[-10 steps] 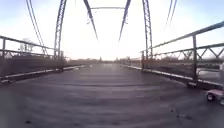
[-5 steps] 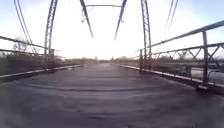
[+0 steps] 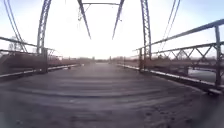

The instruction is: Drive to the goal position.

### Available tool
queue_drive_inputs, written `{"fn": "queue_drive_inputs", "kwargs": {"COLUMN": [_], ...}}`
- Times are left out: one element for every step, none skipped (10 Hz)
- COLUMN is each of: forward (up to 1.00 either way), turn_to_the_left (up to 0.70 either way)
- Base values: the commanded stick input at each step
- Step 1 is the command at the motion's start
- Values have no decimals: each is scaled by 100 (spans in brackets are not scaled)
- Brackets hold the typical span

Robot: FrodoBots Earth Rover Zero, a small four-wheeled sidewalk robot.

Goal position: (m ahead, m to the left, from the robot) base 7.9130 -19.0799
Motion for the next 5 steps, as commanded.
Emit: {"fn": "queue_drive_inputs", "kwargs": {"forward": [0, 3, 4, 1, 46], "turn_to_the_left": [0, 1, 1, 0, 0]}}
